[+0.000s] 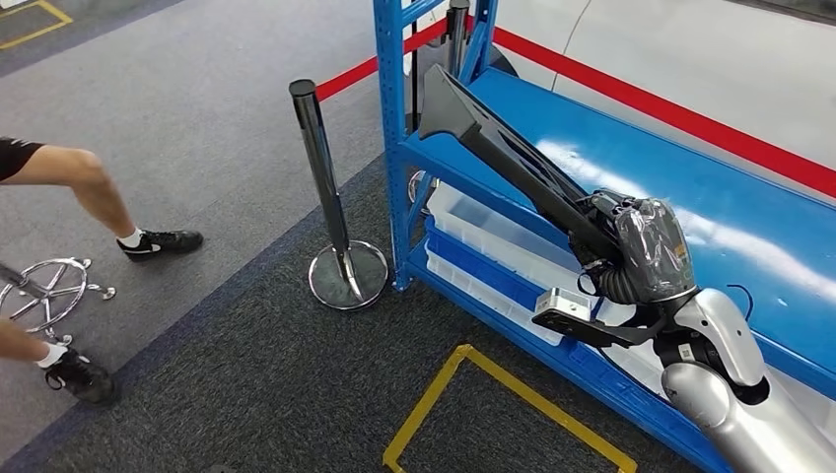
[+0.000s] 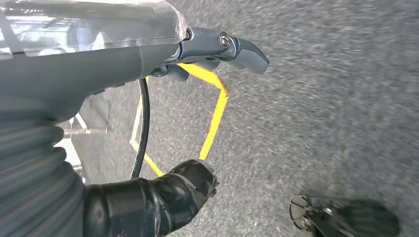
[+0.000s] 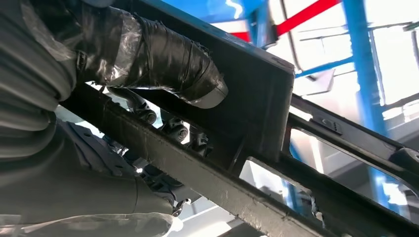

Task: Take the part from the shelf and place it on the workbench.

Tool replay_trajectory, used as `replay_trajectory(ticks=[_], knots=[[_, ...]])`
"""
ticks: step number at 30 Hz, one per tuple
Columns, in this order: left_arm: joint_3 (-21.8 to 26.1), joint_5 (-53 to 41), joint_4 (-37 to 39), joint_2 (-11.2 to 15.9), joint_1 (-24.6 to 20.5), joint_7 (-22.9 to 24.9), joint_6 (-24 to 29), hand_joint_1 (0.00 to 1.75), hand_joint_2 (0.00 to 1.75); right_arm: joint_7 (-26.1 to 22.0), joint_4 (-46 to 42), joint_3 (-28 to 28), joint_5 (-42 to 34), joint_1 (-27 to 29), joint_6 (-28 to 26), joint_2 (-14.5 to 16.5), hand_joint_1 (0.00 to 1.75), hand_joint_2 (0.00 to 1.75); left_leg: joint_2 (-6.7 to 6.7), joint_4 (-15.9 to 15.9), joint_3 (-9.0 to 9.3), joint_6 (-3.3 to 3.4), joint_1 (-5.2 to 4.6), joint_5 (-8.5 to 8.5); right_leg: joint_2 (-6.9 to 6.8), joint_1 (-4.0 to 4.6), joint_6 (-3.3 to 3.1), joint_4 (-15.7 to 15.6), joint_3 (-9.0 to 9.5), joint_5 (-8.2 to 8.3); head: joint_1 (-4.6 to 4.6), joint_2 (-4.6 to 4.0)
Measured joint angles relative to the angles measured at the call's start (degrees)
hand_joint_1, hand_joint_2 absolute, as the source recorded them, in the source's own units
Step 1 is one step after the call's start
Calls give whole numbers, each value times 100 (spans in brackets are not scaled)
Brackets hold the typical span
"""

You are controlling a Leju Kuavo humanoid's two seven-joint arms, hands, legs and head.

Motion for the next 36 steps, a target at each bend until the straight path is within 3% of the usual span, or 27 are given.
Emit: replay_trajectory(ticks=[1,2,4,5,6,7,9,10,11,12,14,16,17,19,20,21,22,24,25,26,28,29,30,32,34,35,36], knots=[[2,-9,-1,-6,-10,-2,1,0,175,-1,-12,-8,-1,-9,0,-7,175,175,90,-257,146,32,-23,-88,-71,15,35,39,-25,19,-2,0],[7,-15,-2,-11,-14,-4,2,0,175,-3,-23,-16,-1,-16,1,-13,175,175,101,-380,179,90,-54,-149,-142,22,73,49,-34,47,-8,1],[25,-16,-3,-15,1,-5,2,0,175,-7,-27,-21,-1,-21,3,-17,175,175,-33,-418,79,251,-73,-71,-226,-4,163,37,-29,96,-2,0],[36,-16,-4,-17,9,-5,3,0,175,-8,-26,-19,-1,-14,6,-16,175,175,-95,-427,32,319,-80,-7,-137,-29,203,73,-53,19,-2,0],[46,-16,-4,-19,11,-4,4,0,175,-8,-25,-18,-1,-4,8,-19,175,175,-148,-443,-26,378,-86,69,26,-43,227,197,-103,-170,5,-1],[55,-16,-5,-21,12,-4,4,0,175,-8,-24,-17,-1,2,10,-22,175,175,-202,-455,-99,425,-94,151,243,-45,231,435,-181,-461,14,-1],[62,-17,-4,-22,5,-4,3,0,175,-5,-23,-20,-4,11,11,-29,175,175,-339,-455,-287,482,-139,310,543,1,173,1142,-348,-1057,25,-1],[64,-18,-4,-22,5,-4,3,0,175,-5,-23,-21,-7,17,10,-29,175,175,-421,-452,-386,502,-168,387,602,34,128,1440,-370,-1196,27,-1],[66,-19,-4,-22,5,-4,2,0,175,-5,-22,-22,-10,25,10,-29,175,175,-507,-447,-476,518,-198,461,629,72,74,1581,-315,-1194,26,-1],[67,-19,-4,-22,4,-4,2,0,175,-6,-22,-22,-11,32,10,-28,175,175,-592,-443,-553,529,-225,530,652,116,10,1520,-163,-1078,26,-1],[69,-19,-3,-34,2,-4,2,0,175,-6,-27,-26,-15,22,9,-29,175,175,-752,-440,-673,540,-260,661,836,220,-175,877,374,-820,23,-1],[70,-19,-3,-55,-10,-5,1,0,175,-5,-43,-40,-20,-4,9,-37,175,175,-896,-458,-749,524,-273,799,1063,277,-302,162,822,-774,19,-1],[73,-19,-3,-63,-13,-5,0,0,175,-5,-50,-47,-22,-21,8,-40,175,175,-963,-484,-770,501,-264,871,1114,288,-325,-28,909,-795,21,-1],[83,-19,-3,-55,1,-4,0,0,175,-5,-55,-49,-25,-37,9,-41,175,175,-1077,-568,-796,442,-261,1003,994,271,-303,-144,900,-686,34,-1],[89,-19,-3,-50,8,-4,1,0,175,-6,-54,-43,-25,-42,10,-37,175,175,-1021,-564,-823,412,-269,967,915,248,-311,-203,883,-608,32,-1],[93,-19,-3,-45,13,-4,2,0,175,-7,-55,-38,-25,-39,13,-32,175,175,-890,-470,-871,370,-275,802,826,219,-318,-257,848,-515,20,-1],[97,-19,-3,-40,13,-4,3,0,175,-8,-56,-34,-25,-37,15,-27,175,175,-715,-260,-937,320,-264,531,737,188,-315,-301,800,-426,11,-1],[97,-19,-3,-37,8,-9,1,0,175,-7,-58,-34,-26,-30,17,-24,175,175,-455,438,-1104,183,-176,-70,569,168,-291,-312,658,-295,-13,-1],[97,-18,-3,-35,5,-31,-7,0,175,-7,-58,-34,-26,-28,22,-23,175,175,-414,790,-1157,116,-114,-203,479,151,-260,-300,574,-240,-13,-1],[94,0,-3,-34,-7,-69,-37,0,175,-8,-57,-32,-28,-31,45,-20,175,175,-393,1035,-1152,45,-53,-186,382,125,-225,-279,483,-187,-14,-1],[63,142,-3,-33,-108,-97,-175,0,175,-6,-44,3,-28,-104,145,36,175,175,-332,988,-879,-107,65,102,189,58,-135,-197,285,-98,-15,-1],[16,291,-3,-37,-204,-47,-247,0,175,14,-26,42,-17,-185,198,82,175,175,-228,695,-603,-185,120,187,100,34,-88,-131,188,-67,-18,-1],[-78,494,-2,-42,-314,44,-280,0,175,56,-3,90,4,-289,230,130,175,175,-120,303,-312,-230,132,154,19,16,-39,-47,88,-44,-21,-1],[-394,1024,2,-48,-445,240,-203,0,175,180,43,196,52,-458,221,203,175,175,10,-227,10,-152,98,-4,-131,6,58,67,-39,13,-16,-1],[-856,1697,-7,-32,-351,409,-23,0,175,280,73,287,75,-492,181,245,175,175,-78,-330,-41,50,23,15,-254,-30,160,62,-68,106,-2,-1],[-1141,2052,-50,-20,-229,503,23,0,175,297,89,321,72,-479,167,252,175,175,-123,-354,-75,136,8,69,-211,-66,201,66,-80,85,5,-1],[-1445,2411,-153,-10,-73,626,7,0,175,296,105,345,62,-466,164,255,175,175,-159,-375,-121,220,-6,133,-80,-94,228,143,-113,-41,14,-1]])
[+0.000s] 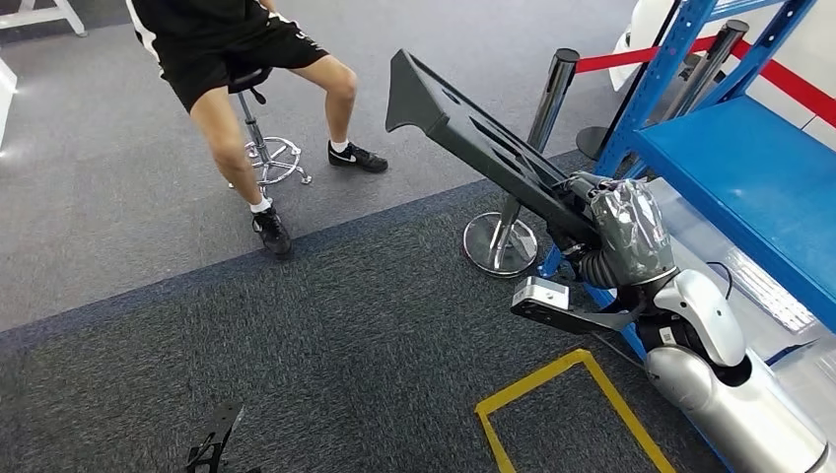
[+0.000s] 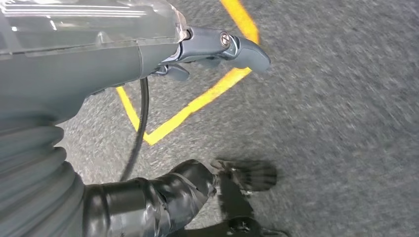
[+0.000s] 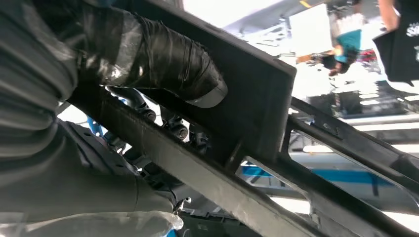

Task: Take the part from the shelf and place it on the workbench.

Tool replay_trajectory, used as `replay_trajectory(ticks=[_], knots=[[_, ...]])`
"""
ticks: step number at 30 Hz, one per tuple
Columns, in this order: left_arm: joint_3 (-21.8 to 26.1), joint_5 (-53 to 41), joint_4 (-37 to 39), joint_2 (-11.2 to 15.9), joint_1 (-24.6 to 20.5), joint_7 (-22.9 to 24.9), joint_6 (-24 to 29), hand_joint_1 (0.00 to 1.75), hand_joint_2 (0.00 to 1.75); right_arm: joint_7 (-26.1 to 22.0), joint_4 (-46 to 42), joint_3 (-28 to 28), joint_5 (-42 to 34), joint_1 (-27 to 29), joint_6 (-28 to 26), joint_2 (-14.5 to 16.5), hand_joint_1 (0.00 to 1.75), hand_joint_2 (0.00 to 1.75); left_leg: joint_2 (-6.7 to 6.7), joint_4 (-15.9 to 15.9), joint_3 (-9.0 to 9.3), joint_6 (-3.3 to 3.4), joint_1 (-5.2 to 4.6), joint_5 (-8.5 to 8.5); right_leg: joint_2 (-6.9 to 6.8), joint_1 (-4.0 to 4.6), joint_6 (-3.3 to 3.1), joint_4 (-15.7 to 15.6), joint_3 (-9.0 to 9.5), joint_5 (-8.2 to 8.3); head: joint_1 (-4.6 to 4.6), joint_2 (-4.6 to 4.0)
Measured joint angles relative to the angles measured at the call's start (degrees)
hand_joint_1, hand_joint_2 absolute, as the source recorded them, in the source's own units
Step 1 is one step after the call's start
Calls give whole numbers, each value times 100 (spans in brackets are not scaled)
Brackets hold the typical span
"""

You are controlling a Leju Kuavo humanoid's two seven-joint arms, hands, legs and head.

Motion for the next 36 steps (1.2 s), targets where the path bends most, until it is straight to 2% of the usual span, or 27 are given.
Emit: replay_trajectory(ticks=[2,4,5,6,8,10,12,14,15,16,17,18,19,20,21,22,23,24,25,27,29,30,31,32,34,35,36], knots=[[-616,625,-325,13,345,318,-178,0,175,-11,42,27,-22,4,7,1,175,175,-72,-21,-128,132,-23,141,420,-13,0,506,-156,-549,17,0],[-1168,1116,-730,16,687,666,-302,0,175,44,85,43,11,0,11,1,175,175,-193,-20,-315,199,-74,286,661,43,-52,1253,-318,-1055,21,0],[-1417,1289,-946,16,878,798,-333,0,175,88,99,48,39,-1,11,1,175,175,-267,-18,-403,216,-101,355,700,79,-89,1485,-312,-1135,20,0],[-1682,1427,-1196,15,1094,915,-370,0,175,136,106,52,64,-1,14,-1,175,175,-347,-16,-484,227,-122,423,721,121,-137,1524,-209,-1091,19,0],[-2163,1623,-1763,5,1613,1216,-459,0,175,233,106,56,164,-29,66,-1,175,175,-509,-13,-615,231,-142,554,838,218,-271,998,311,-814,19,0],[-2537,1734,-2399,-30,2165,1643,-615,0,175,407,107,87,446,-140,195,65,175,175,-637,-25,-703,204,-149,687,1095,294,-396,181,897,-753,14,1],[-2737,1698,-2957,-58,2611,1906,-880,0,175,674,122,186,795,-301,302,203,175,175,-743,-89,-736,152,-145,842,1212,322,-435,-216,1100,-790,15,1],[-2821,1599,-3339,-63,2902,1946,-1053,0,175,886,155,346,955,-432,330,341,175,175,-851,-197,-760,92,-159,982,1055,305,-439,-317,1036,-642,22,0],[-2844,1565,-3472,-66,2998,1939,-1075,0,175,940,172,428,968,-477,330,391,175,175,-796,-173,-797,70,-173,903,952,286,-461,-385,994,-555,11,0],[-2867,1537,-3588,-67,3069,1934,-1080,0,175,971,185,499,967,-502,328,435,175,175,-681,-53,-857,49,-187,697,841,265,-481,-443,935,-455,0,0],[-2887,1522,-3681,-66,3111,1929,-1082,0,175,987,193,554,963,-521,327,464,175,175,-512,194,-927,33,-182,382,737,250,-492,-477,872,-367,-14,0],[-2903,1515,-3757,-66,3140,1928,-1082,0,175,999,199,599,955,-534,325,482,175,175,-379,539,-1003,2,-166,53,641,250,-501,-490,791,-289,-27,0],[-2914,1510,-3818,-65,3158,1927,-1081,0,175,1005,204,636,943,-545,324,500,175,175,-307,923,-1062,-40,-133,-164,529,247,-485,-487,704,-218,-30,0],[-2922,1509,-3866,-65,3171,1926,-1080,0,175,1010,211,674,932,-552,323,511,175,175,-267,1263,-1080,-87,-89,-229,421,240,-463,-476,607,-151,-31,0],[-2929,1504,-3903,-65,3185,1926,-1079,0,175,1013,221,708,920,-555,323,520,175,175,-241,1486,-1039,-141,-39,-152,314,228,-435,-459,502,-86,-31,0],[-2938,1499,-3933,-65,3202,1926,-1078,0,175,1014,230,739,910,-558,323,526,175,175,-211,1527,-913,-202,13,6,220,211,-402,-427,397,-26,-31,0],[-2948,1495,-3959,-65,3217,1926,-1074,0,175,1016,236,769,902,-565,321,527,175,175,-148,1360,-679,-263,62,142,144,193,-365,-376,291,23,-32,0],[-2962,1493,-3982,-64,3224,1922,-1063,0,175,1021,236,792,895,-572,317,528,175,175,-37,998,-344,-328,89,117,77,177,-324,-312,184,59,-36,0],[-2978,1486,-4005,-63,3226,1909,-1047,0,175,1034,229,805,892,-579,308,518,175,175,56,559,-19,-334,81,-9,17,163,-286,-237,96,88,-34,0],[-3002,1401,-4033,-60,3234,1833,-1010,0,175,1083,211,810,907,-548,259,485,175,175,154,-26,336,-240,3,-289,-99,140,-201,-149,2,161,-30,1],[-3005,1238,-4039,-59,3255,1725,-973,0,175,1124,205,805,945,-458,191,459,175,175,70,-116,285,-57,-61,-248,-200,96,-110,-163,0,258,-27,1],[-3008,1153,-4039,-60,3258,1670,-950,0,175,1136,203,800,973,-398,162,445,175,175,22,-143,249,23,-74,-187,-136,59,-67,-145,-21,213,-27,1],[-3011,1069,-4039,-60,3258,1624,-925,0,175,1149,198,788,1002,-331,137,418,175,175,-19,-173,196,103,-71,-105,22,32,-37,-31,-71,54,-25,1],[-3015,991,-4039,-61,3254,1578,-897,0,175,1165,185,761,1032,-250,110,367,175,175,-64,-193,131,163,-69,-19,240,13,-20,207,-154,-206,-18,1],[-3053,875,-4044,-60,3250,1521,-854,0,175,1215,108,661,1052,-46,51,186,175,175,-191,-198,-38,228,-79,132,628,23,-17,953,-353,-798,-3,0],[-3094,845,-4057,-60,3263,1513,-839,0,175,1237,42,586,1019,79,20,57,175,175,-271,-198,-124,240,-94,194,700,42,-24,1280,-407,-944,5,0],[-3158,846,-4086,-61,3300,1526,-825,0,175,1242,-49,488,941,250,-15,-96,175,175,-358,-198,-204,250,-110,253,728,64,-39,1436,-372,-957,4,0]])
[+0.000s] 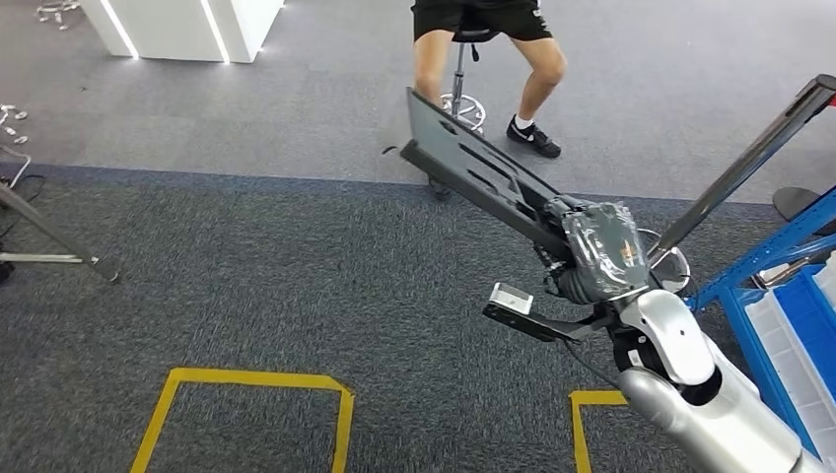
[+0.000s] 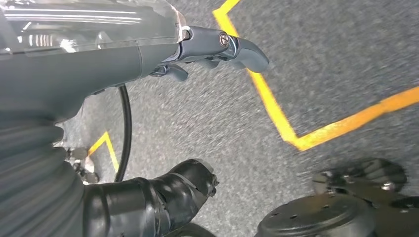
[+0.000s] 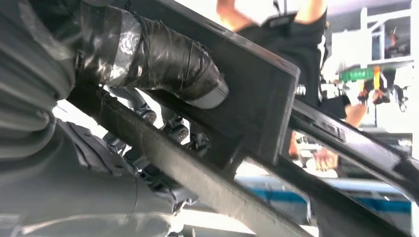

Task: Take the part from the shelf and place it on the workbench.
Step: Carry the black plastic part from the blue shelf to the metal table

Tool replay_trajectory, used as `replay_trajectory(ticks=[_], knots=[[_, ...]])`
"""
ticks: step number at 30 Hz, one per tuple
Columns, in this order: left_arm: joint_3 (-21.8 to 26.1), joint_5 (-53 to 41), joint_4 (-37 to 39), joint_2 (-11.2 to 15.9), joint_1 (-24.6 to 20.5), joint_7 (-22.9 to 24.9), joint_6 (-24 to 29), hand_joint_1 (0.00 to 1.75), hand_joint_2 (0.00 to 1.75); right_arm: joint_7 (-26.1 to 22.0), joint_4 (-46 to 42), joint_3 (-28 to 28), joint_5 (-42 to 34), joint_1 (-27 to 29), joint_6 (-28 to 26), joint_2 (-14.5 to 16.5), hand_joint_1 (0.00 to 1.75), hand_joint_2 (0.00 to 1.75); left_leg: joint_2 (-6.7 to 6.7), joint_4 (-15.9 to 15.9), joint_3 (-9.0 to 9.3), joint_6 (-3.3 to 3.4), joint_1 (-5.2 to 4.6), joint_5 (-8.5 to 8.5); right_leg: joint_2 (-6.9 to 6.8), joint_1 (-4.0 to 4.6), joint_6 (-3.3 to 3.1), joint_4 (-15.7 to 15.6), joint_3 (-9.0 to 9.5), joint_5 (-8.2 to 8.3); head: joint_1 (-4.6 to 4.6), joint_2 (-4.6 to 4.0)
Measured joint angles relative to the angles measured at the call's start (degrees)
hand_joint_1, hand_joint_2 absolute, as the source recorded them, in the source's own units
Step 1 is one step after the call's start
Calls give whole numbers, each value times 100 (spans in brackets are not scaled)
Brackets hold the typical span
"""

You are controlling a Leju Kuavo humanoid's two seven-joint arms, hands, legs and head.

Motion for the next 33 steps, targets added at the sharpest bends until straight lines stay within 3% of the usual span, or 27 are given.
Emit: replay_trajectory(ticks=[1,3,5,6,8,10,12,14,15,16,18,20,21,23,24,26,27,28,30,31,33], knots=[[-87,42,-54,0,59,26,26,0,175,-34,-129,-151,-132,230,-43,-199,175,175,-93,0,-72,5,-12,56,15,19,-22,-63,146,89,0,0],[-287,194,-192,-1,213,99,98,0,175,-218,-453,-627,-473,799,-107,-624,175,175,-295,7,-192,-10,-19,170,134,38,-82,-776,721,309,7,0],[-456,339,-303,-2,325,171,154,0,175,-481,-744,-1213,-702,1238,-106,-932,175,175,-447,16,-287,-57,-39,272,344,40,-119,-1524,1202,331,8,0],[-511,434,-339,1,335,196,178,0,175,-609,-841,-1453,-741,1342,-63,-1008,175,175,-494,13,-320,-88,-53,321,406,46,-127,-1699,1292,300,11,1],[-575,941,-237,109,67,202,334,0,175,-817,-908,-1676,-759,1283,141,-1013,175,175,-555,-23,-366,-148,-72,429,334,41,-161,-1754,1260,358,24,1],[-696,1941,215,395,-660,143,682,0,175,-895,-805,-1530,-766,914,371,-907,175,175,-352,85,-475,-213,-86,345,172,20,-251,-1775,1172,458,2,0],[-970,2843,723,752,-1411,85,1059,0,175,-852,-682,-1274,-794,541,450,-795,175,175,-1,657,-714,-276,-90,-85,-22,53,-330,-1783,1074,549,-42,0],[-1335,3420,1001,1042,-1824,103,1404,0,175,-790,-610,-1086,-844,301,442,-727,175,175,137,1442,-934,-298,-80,-504,-205,110,-363,-1779,991,612,-55,0],[-1532,3661,1085,1168,-1924,136,1577,0,175,-766,-572,-1009,-869,209,438,-710,175,175,150,1648,-936,-285,-83,-575,-287,131,-374,-1775,958,636,-55,0],[-1730,3877,1148,1279,-1974,166,1727,0,175,-746,-534,-938,-889,129,434,-693,175,175,155,1629,-824,-257,-94,-541,-355,150,-383,-1772,930,655,-55,0],[-2105,4239,1237,1523,-2031,200,1985,0,175,-734,-458,-815,-916,5,429,-665,175,175,243,923,-274,-148,-177,-313,-488,175,-393,-1767,899,678,-55,0],[-2400,4507,1341,1738,-2124,165,2222,0,175,-761,-394,-723,-954,-95,427,-638,175,175,469,98,269,-7,-311,-204,-635,183,-378,-1768,890,695,-54,0],[-2499,4623,1495,1829,-2216,44,2297,0,175,-793,-356,-680,-987,-144,429,-611,175,175,553,-134,391,55,-366,-202,-711,175,-361,-1771,889,707,-54,0],[-2596,4804,2094,1971,-2476,-406,2289,0,175,-866,-280,-590,-1061,-248,439,-526,175,175,518,-283,423,137,-394,-162,-836,157,-319,-1792,890,732,-56,0],[-2614,4861,2459,2016,-2620,-663,2245,0,175,-896,-243,-540,-1085,-308,445,-473,175,175,458,-361,444,161,-376,-109,-773,148,-303,-1779,882,719,-54,0],[-2644,4901,3067,2070,-2877,-957,2189,0,175,-925,-189,-469,-1099,-439,449,-400,175,175,345,-495,491,195,-300,3,-405,122,-259,-1520,763,549,-51,1],[-2659,4903,3287,2080,-2987,-1013,2179,0,175,-930,-162,-449,-1099,-489,450,-382,175,175,287,-518,484,187,-264,38,-179,97,-225,-1219,627,391,-47,1],[-2677,4904,3475,2090,-3080,-1027,2173,0,175,-933,-138,-436,-1099,-520,451,-375,175,175,222,-510,465,188,-235,53,-53,70,-181,-839,454,217,-46,1],[-2720,4903,3765,2094,-3181,-1032,2166,0,175,-928,-80,-403,-1099,-538,456,-366,175,175,64,-443,420,155,-177,47,6,3,-85,-268,179,64,-43,0],[-2739,4902,3868,2094,-3198,-1032,2160,0,175,-921,-53,-384,-1100,-548,461,-361,175,175,-18,-384,394,124,-141,27,6,-38,-32,-258,164,147,-42,0],[-2751,4902,4020,2095,-3226,-1031,2146,0,175,-903,-4,-357,-1100,-601,475,-348,175,175,-181,-197,318,7,-49,-55,71,-132,92,-835,420,523,-42,0]])
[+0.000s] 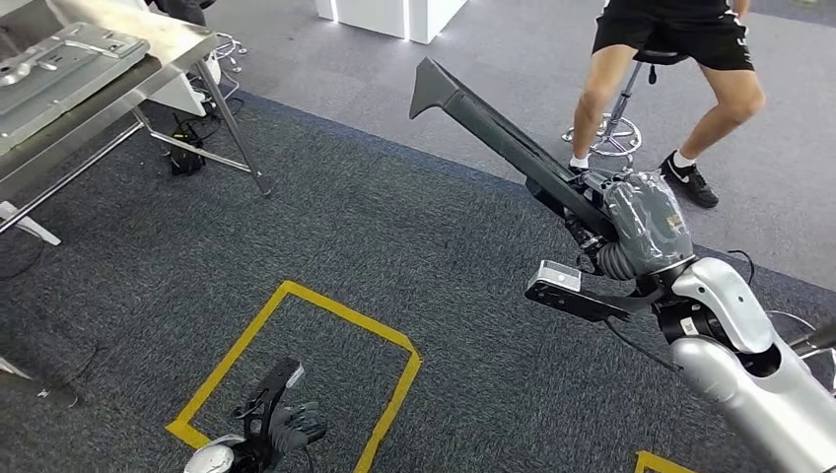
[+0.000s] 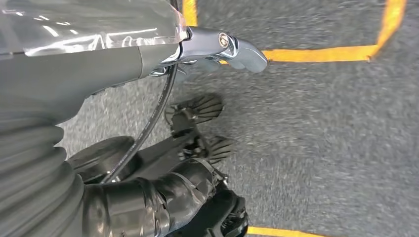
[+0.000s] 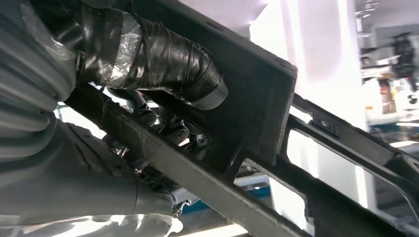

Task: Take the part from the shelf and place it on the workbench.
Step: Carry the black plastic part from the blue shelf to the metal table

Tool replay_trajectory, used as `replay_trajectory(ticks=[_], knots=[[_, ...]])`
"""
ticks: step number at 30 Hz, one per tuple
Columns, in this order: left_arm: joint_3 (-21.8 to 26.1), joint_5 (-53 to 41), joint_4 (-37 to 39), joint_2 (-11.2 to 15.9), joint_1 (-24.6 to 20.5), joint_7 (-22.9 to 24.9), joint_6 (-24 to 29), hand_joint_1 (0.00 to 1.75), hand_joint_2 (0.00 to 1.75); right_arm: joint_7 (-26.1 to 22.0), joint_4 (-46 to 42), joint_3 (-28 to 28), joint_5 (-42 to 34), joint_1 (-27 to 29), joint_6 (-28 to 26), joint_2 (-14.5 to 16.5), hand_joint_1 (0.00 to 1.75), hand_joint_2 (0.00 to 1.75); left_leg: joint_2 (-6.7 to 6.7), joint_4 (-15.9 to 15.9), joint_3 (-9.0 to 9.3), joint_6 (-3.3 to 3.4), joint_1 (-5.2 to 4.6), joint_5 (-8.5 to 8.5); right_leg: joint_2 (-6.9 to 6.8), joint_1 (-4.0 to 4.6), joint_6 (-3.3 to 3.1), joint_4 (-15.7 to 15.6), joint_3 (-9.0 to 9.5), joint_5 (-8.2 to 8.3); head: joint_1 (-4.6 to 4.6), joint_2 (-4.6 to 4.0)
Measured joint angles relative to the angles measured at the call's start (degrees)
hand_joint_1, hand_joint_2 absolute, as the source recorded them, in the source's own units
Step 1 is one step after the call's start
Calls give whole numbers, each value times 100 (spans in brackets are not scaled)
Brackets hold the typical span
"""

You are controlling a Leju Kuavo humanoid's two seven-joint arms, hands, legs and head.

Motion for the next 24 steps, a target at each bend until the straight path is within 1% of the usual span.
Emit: replay_trajectory(ticks=[1,2,3,4,5,6,7,8,9,10,11,12,13,14,15,16,17,18,19,20,21,22,23,24], knots=[[-1,1,58,11,-26,1,-4,0,175,7,26,8,0,-41,9,11,175,175,-78,113,-66,-68,34,-46,114,-28,53,-310,144,116,18,0],[-2,-1,109,22,-51,3,-11,0,175,10,49,12,0,-86,19,20,175,175,-145,228,-149,-129,56,-77,221,-49,61,-526,242,161,32,0],[-4,-1,150,33,-71,3,-17,0,175,14,70,17,0,-117,30,28,175,175,-200,306,-230,-172,71,-90,299,-46,44,-598,265,128,36,0],[-5,-1,188,44,-79,3,-23,0,175,20,93,27,0,-144,43,39,175,175,-256,346,-299,-205,82,-78,313,-24,-6,-589,248,98,42,0],[-7,-2,224,46,-74,3,-30,0,175,26,109,38,-1,-164,54,51,175,175,-309,361,-349,-232,95,-60,248,-13,-67,-578,232,94,30,0],[-7,-2,258,49,-64,1,-33,0,175,33,123,51,-1,-182,64,68,175,175,-317,366,-382,-256,112,-62,170,2,-117,-578,223,101,20,0],[-8,-2,288,50,-59,1,-38,0,175,38,134,62,-2,-205,69,86,175,175,-243,427,-429,-279,112,-97,98,12,-169,-585,225,109,12,0],[-8,-3,309,52,-63,1,-45,0,175,40,141,69,-2,-231,71,97,175,175,-110,585,-514,-295,107,-187,26,20,-218,-599,231,116,-3,0],[-9,-4,322,53,-73,0,-54,0,175,42,146,72,-2,-254,72,105,175,175,62,870,-652,-303,102,-333,-46,40,-256,-609,235,119,-16,0],[-9,-5,334,54,-87,-1,-64,0,175,43,152,74,-2,-272,73,107,175,175,205,1248,-835,-305,94,-503,-116,68,-281,-614,235,116,-29,0],[-9,-7,347,54,-97,-1,-75,0,175,43,161,79,-2,-285,73,109,175,175,276,1634,-1026,-300,95,-649,-191,97,-297,-614,235,111,-32,0],[-9,-9,362,54,-99,-2,-84,0,175,44,171,87,-2,-292,73,113,175,175,307,1911,-1165,-285,93,-723,-264,124,-309,-614,237,103,-32,0],[-9,-10,379,55,-99,-3,-91,0,175,45,181,95,-2,-295,73,116,175,175,315,1985,-1206,-262,87,-691,-333,147,-322,-614,244,94,-32,0],[-9,-10,394,55,-98,-5,-98,0,175,45,189,102,-2,-303,74,119,175,175,327,1825,-1127,-234,75,-551,-399,164,-330,-614,256,83,-32,0],[-9,-11,405,56,-99,-10,-101,0,175,45,194,106,-2,-318,75,122,175,175,385,1468,-946,-195,50,-341,-462,176,-335,-614,277,68,-33,0],[-9,-13,416,57,-107,-15,-103,0,175,45,198,106,-2,-341,77,127,175,175,525,1077,-741,-154,4,-182,-524,186,-334,-621,299,52,-31,0],[-9,-14,425,58,-121,-21,-106,0,175,44,203,106,-2,-369,80,132,175,175,667,726,-559,-114,-53,-76,-581,198,-326,-628,317,38,-32,0],[-9,-15,435,60,-138,-27,-109,0,175,44,210,106,-2,-395,84,137,175,175,781,500,-450,-82,-104,-42,-641,211,-312,-638,331,27,-32,0],[-9,-15,445,63,-151,-31,-111,0,175,43,218,107,-2,-413,89,142,175,175,833,412,-414,-62,-144,-73,-703,221,-294,-652,341,20,-32,0],[-9,-16,455,68,-158,-34,-113,0,175,43,227,107,-2,-427,92,148,175,175,781,363,-405,-47,-161,-76,-771,229,-271,-665,356,13,-36,0],[-9,-16,465,72,-155,-36,-114,0,175,43,234,108,-2,-440,95,155,175,175,706,320,-379,-28,-142,-66,-819,224,-242,-676,374,-9,-34,1],[-9,-16,472,76,-154,-39,-114,0,175,43,240,108,-2,-453,97,163,175,175,627,266,-335,-2,-127,-50,-766,212,-216,-644,383,-49,-32,1],[-9,-17,480,78,-161,-43,-116,0,175,43,245,108,-2,-473,98,168,175,175,554,212,-286,28,-109,-32,-630,196,-198,-513,338,-128,-28,1],[-9,-17,485,78,-174,-46,-117,0,175,43,250,108,-2,-493,98,170,175,175,480,170,-239,56,-89,-18,-444,181,-186,-263,221,-249,-21,1]])
